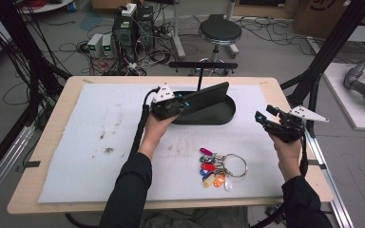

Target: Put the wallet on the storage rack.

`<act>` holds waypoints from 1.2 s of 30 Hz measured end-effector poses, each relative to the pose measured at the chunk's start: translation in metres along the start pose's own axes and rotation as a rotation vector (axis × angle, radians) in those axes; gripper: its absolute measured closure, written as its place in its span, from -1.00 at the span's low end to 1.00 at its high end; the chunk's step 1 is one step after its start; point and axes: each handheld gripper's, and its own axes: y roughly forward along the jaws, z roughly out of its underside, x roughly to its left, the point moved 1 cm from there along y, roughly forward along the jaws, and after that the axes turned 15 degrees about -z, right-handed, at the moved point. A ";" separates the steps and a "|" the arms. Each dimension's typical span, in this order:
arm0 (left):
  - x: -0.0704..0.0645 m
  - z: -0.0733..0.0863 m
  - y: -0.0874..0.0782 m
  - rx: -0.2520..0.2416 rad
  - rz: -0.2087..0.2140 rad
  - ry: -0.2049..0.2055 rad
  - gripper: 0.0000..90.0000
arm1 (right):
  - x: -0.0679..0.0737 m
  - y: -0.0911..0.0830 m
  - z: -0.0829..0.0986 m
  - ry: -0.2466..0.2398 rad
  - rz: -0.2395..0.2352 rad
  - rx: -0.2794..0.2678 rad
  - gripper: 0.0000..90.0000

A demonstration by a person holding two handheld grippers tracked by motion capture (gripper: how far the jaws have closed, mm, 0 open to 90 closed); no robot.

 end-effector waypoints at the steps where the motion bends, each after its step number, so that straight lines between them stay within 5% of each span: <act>1: 0.000 0.001 0.002 0.004 -0.005 -0.003 0.65 | 0.000 0.000 0.000 0.001 -0.002 0.004 -0.18; 8: 0.004 0.011 0.013 0.018 -0.028 -0.044 0.65 | 0.000 0.000 0.000 -0.001 0.000 -0.003 -0.18; 36: 0.007 0.030 0.027 0.068 -0.053 -0.028 0.63 | -0.002 0.000 0.001 0.002 -0.007 0.000 -0.19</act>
